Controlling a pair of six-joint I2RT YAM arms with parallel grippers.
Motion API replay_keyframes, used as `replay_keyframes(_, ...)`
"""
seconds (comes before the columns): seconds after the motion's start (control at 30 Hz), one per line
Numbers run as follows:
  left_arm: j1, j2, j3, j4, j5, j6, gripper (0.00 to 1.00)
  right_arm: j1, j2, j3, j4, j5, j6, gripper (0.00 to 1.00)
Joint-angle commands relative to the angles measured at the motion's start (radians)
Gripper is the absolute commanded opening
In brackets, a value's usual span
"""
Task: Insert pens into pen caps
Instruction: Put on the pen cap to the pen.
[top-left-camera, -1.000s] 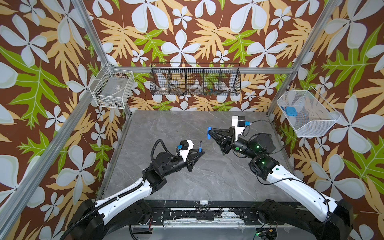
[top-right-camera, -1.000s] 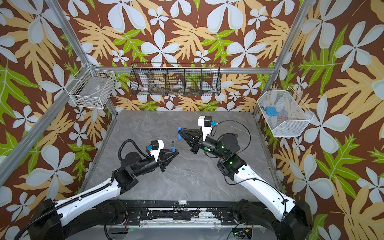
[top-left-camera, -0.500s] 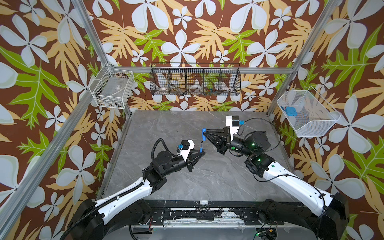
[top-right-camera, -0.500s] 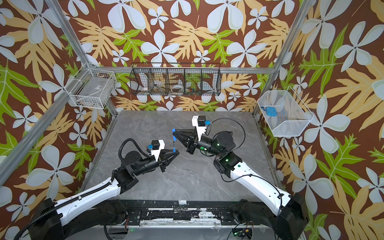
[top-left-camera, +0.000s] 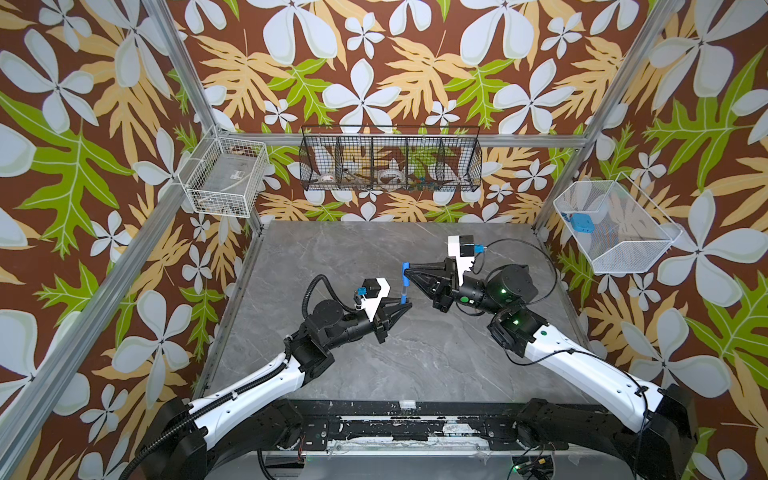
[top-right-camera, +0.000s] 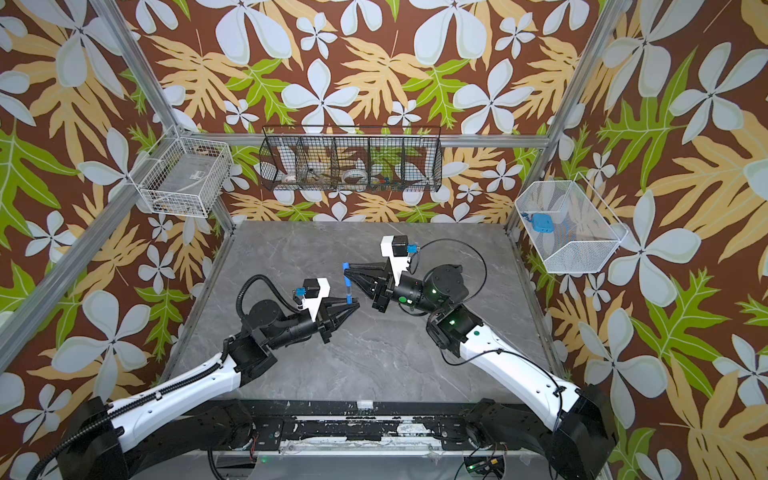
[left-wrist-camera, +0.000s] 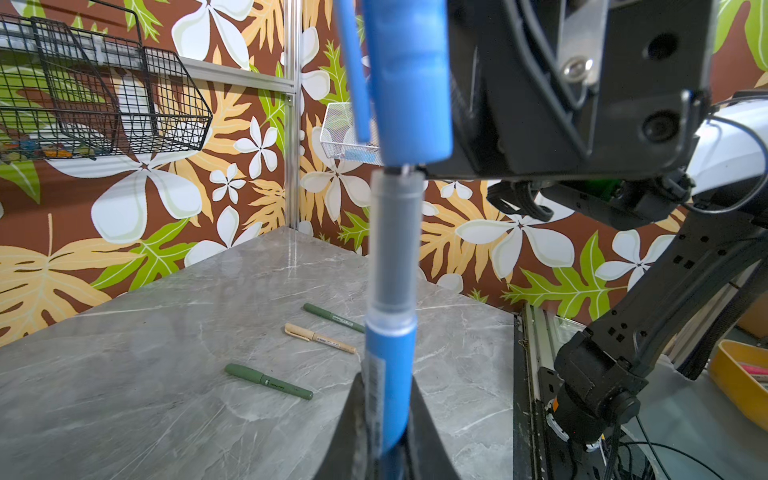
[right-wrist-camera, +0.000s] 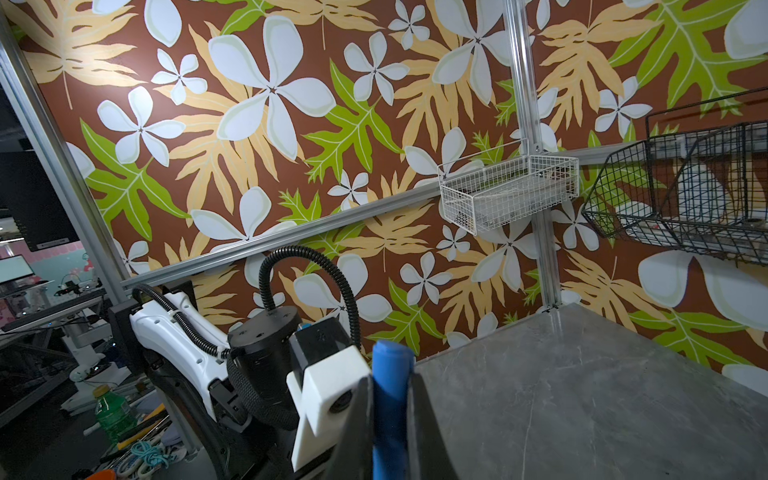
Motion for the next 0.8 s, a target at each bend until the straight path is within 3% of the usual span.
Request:
replay_keyframes(0.0,-0.001,0.001,0.011,0.015,0.011,0.010,0.00,0.002,-0.001,-0.005,0.025,-0.004,-0.004,0.10)
replay_keyframes(0.77,-0.001,-0.034,0.040,0.016,0.006,0.006,0.00,0.004,-0.060,-0.095,0.006,0.076,-0.032,0.10)
